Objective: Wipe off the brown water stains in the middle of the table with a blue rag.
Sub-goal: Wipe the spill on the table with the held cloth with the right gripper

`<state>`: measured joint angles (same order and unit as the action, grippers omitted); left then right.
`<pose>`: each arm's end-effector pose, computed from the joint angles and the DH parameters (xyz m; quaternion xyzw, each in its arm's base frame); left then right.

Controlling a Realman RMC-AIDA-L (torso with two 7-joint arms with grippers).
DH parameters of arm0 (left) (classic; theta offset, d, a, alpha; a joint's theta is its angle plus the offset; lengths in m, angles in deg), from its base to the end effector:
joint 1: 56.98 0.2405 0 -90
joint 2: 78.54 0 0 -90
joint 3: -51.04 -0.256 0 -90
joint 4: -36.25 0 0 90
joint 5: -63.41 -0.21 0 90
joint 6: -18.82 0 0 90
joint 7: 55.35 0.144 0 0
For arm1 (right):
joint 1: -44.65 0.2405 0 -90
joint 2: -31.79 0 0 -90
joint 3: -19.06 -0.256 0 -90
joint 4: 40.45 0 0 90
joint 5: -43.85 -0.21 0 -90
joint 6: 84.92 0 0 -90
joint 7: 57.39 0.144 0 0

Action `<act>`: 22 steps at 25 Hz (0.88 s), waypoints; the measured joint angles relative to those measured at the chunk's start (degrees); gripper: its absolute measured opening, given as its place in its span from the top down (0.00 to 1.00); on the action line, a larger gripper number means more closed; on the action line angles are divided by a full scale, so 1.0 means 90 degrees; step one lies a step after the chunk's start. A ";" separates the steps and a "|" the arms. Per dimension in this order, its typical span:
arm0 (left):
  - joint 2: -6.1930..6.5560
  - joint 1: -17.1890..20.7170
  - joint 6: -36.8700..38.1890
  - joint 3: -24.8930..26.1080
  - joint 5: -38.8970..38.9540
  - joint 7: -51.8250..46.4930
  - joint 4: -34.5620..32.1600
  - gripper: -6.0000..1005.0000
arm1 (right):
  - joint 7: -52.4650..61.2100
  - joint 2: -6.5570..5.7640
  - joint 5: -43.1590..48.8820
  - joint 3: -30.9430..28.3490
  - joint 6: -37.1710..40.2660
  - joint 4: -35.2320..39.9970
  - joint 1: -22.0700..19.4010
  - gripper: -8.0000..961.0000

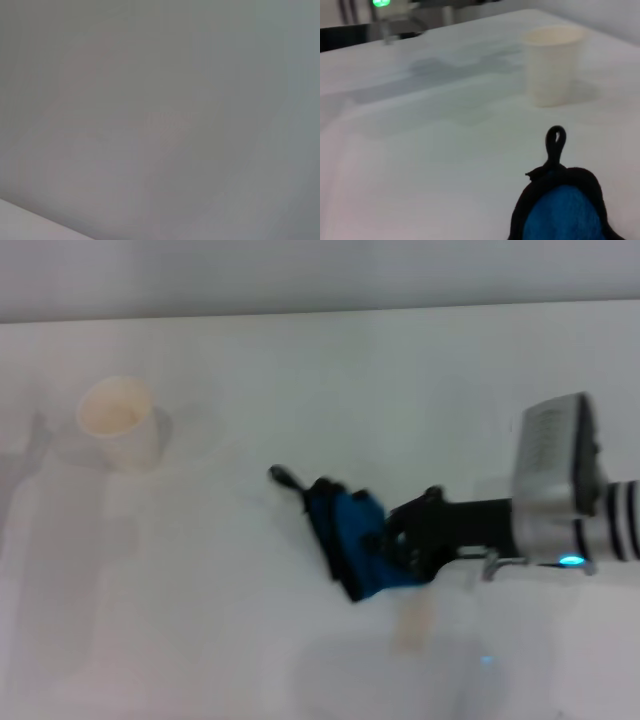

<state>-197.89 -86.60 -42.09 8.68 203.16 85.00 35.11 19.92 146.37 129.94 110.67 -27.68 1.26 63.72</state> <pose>-0.3498 0.3467 -0.0036 -0.6262 -0.4143 -0.3767 0.5424 0.2869 0.3047 -0.0680 -0.9626 0.1894 0.1064 0.1616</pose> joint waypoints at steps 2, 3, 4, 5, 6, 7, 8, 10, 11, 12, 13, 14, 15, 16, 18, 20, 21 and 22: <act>0.0002 -0.0001 -0.0002 0.0000 0.0000 0.0001 0.0000 0.14 | -0.0045 -0.0014 0.0102 -0.0310 0.0079 0.0018 -0.0085 0.90; 0.0005 -0.0002 -0.0005 0.0000 0.0000 0.0001 0.0000 0.14 | -0.0060 -0.0025 0.0146 -0.0450 0.0112 0.0030 -0.0121 0.90; 0.0008 -0.0002 -0.0005 0.0000 0.0000 0.0001 0.0000 0.14 | -0.0068 -0.0035 0.0189 -0.0543 0.0136 0.0039 -0.0143 0.90; 0.0009 -0.0002 -0.0005 0.0000 0.0000 0.0002 0.0000 0.14 | -0.0083 -0.0045 0.0238 -0.0644 0.0168 0.0045 -0.0159 0.90; 0.0009 -0.0003 -0.0006 0.0000 0.0000 0.0004 0.0000 0.14 | -0.0105 -0.0054 0.0280 -0.0733 0.0217 0.0045 -0.0168 0.90; 0.0010 -0.0005 -0.0005 0.0000 0.0000 0.0005 0.0000 0.14 | -0.0119 -0.0060 0.0303 -0.0767 0.0264 0.0043 -0.0171 0.90; 0.0010 -0.0006 -0.0006 0.0000 0.0000 0.0006 0.0000 0.14 | -0.0134 -0.0064 0.0332 -0.0801 0.0332 0.0037 -0.0174 0.90; 0.0010 -0.0006 -0.0006 0.0000 0.0000 0.0007 0.0000 0.14 | -0.0141 -0.0062 0.0411 -0.0815 0.0525 0.0028 -0.0176 0.90; 0.0010 -0.0005 -0.0005 0.0000 0.0000 0.0007 0.0000 0.14 | -0.0141 -0.0056 0.0453 -0.0816 0.0617 0.0027 -0.0179 0.90; 0.0010 -0.0003 -0.0006 0.0000 0.0000 0.0008 0.0000 0.14 | -0.0142 -0.0045 0.0504 -0.0810 0.0747 0.0022 -0.0182 0.90; 0.0010 -0.0003 -0.0005 0.0000 0.0000 0.0008 0.0000 0.14 | -0.0143 -0.0038 0.0536 -0.0793 0.0861 0.0013 -0.0186 0.90; 0.0010 -0.0005 -0.0006 0.0000 0.0000 0.0009 0.0000 0.14 | -0.0143 -0.0032 0.0557 -0.0763 0.0985 -0.0003 -0.0191 0.90; 0.0008 -0.0007 -0.0006 0.0000 0.0000 0.0009 0.0000 0.14 | -0.0138 -0.0029 0.0562 -0.0741 0.1080 -0.0014 -0.0199 0.90; 0.0005 -0.0013 -0.0006 0.0000 0.0000 0.0010 0.0000 0.14 | -0.0126 -0.0027 0.0567 -0.0725 0.1189 -0.0021 -0.0215 0.90; 0.0002 -0.0023 -0.0005 0.0000 0.0000 0.0010 0.0000 0.14 | -0.0106 -0.0026 0.0579 -0.0714 0.1396 -0.0024 -0.0262 0.90; 0.0001 -0.0034 -0.0007 0.0000 0.0000 0.0008 0.0000 0.14 | -0.0101 -0.0040 0.0673 -0.0716 0.1669 -0.0025 -0.0318 0.90; 0.0000 -0.0036 -0.0007 0.0000 0.0000 0.0007 0.0000 0.14 | -0.0098 -0.0050 0.0773 -0.0726 0.1804 -0.0030 -0.0336 0.90; 0.0000 -0.0038 -0.0008 0.0000 0.0000 0.0006 -0.0001 0.14 | -0.0095 -0.0055 0.0847 -0.0730 0.1880 -0.0036 -0.0346 0.90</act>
<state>-197.89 -86.94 -42.16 8.68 203.15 85.05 35.10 19.07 145.88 137.56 104.10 -10.76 0.94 60.61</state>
